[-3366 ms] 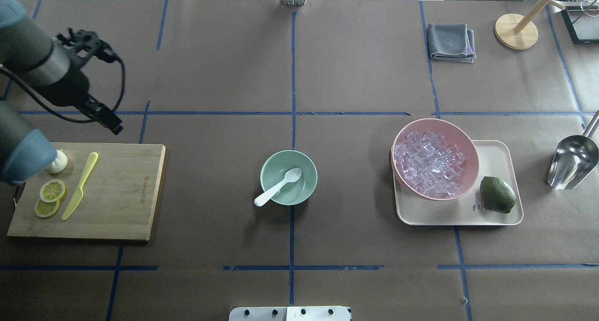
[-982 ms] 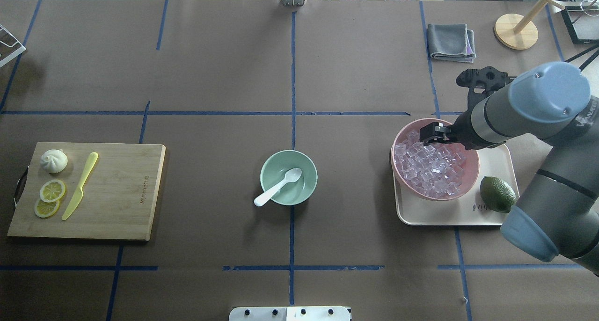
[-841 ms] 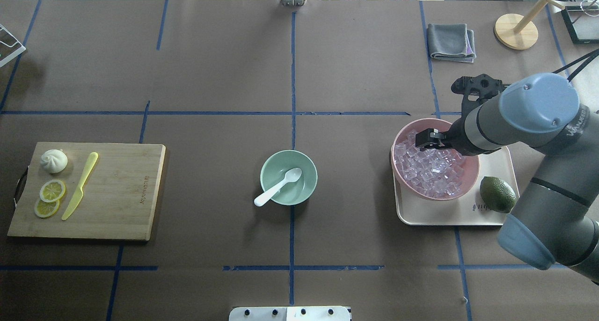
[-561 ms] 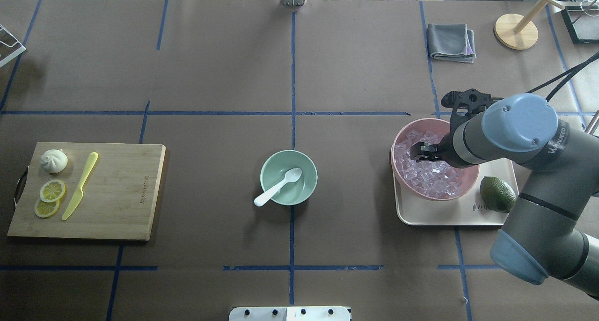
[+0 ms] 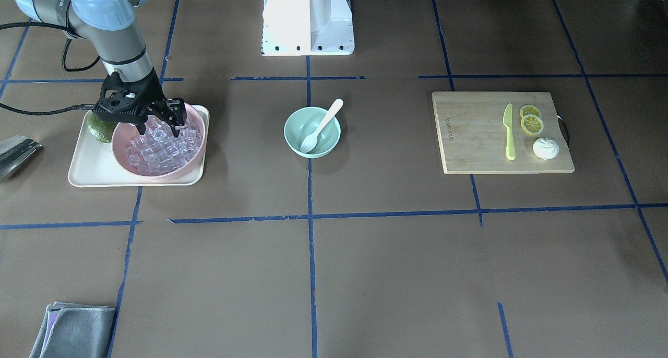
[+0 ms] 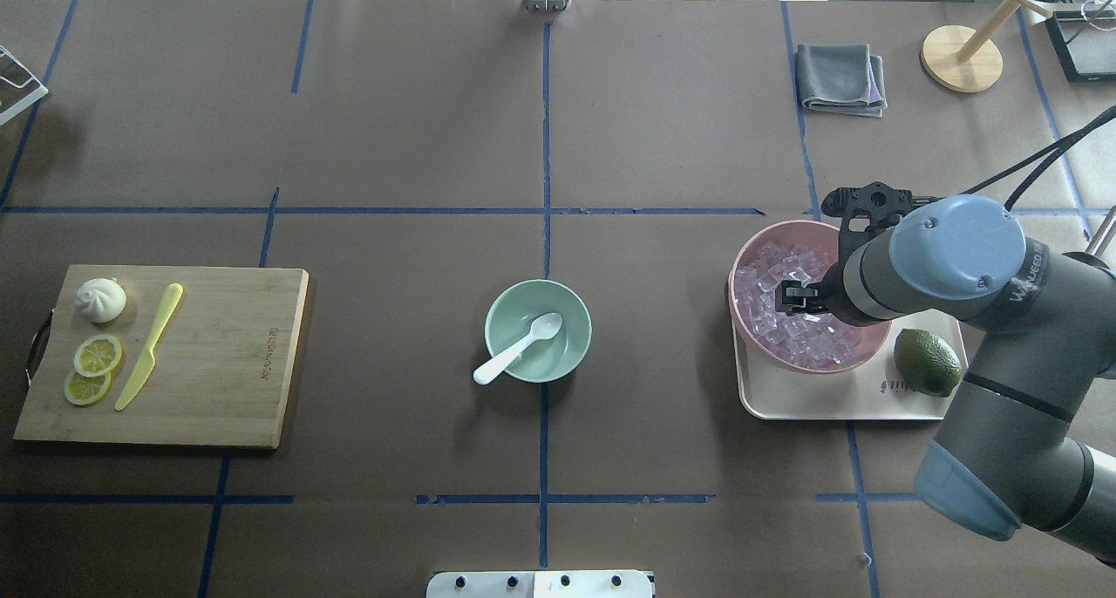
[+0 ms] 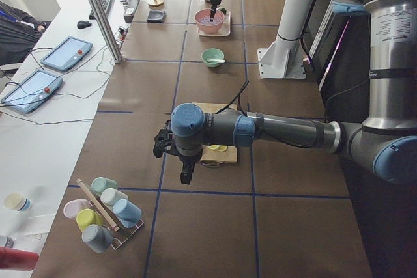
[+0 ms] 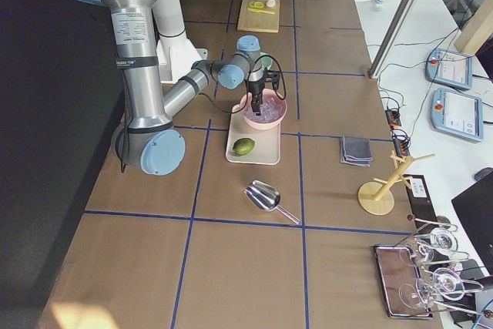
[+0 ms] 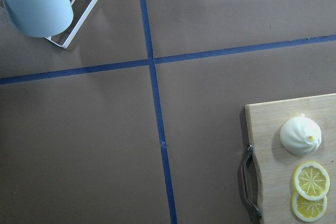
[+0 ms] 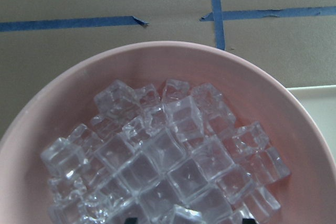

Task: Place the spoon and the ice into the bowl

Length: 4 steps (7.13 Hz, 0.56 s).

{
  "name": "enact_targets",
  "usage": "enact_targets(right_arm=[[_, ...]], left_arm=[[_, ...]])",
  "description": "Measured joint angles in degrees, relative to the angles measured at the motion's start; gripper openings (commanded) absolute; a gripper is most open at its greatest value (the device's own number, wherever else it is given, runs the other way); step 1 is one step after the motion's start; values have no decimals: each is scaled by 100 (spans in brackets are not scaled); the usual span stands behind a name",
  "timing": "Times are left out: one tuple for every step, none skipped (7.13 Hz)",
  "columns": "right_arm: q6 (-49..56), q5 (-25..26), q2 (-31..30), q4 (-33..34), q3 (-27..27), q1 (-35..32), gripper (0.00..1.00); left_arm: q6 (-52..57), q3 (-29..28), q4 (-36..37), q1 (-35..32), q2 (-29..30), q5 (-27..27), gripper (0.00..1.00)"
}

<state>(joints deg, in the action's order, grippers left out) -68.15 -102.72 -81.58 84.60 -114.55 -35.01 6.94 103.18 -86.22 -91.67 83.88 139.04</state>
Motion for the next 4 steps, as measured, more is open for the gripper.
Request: enact_targets(right_arm=[[24,2,-1,2,15,17,37],[33,-4,18,5,21,29,14],[37,-11,37,11,20,32,5],[38,-14,42,17,13,29,3]], left_arm=[[0,3,0,0,1,0,100],[0,6,0,0,3,0,100],[0,6,0,0,3,0,100],[0,4,0,0,0,0,100]])
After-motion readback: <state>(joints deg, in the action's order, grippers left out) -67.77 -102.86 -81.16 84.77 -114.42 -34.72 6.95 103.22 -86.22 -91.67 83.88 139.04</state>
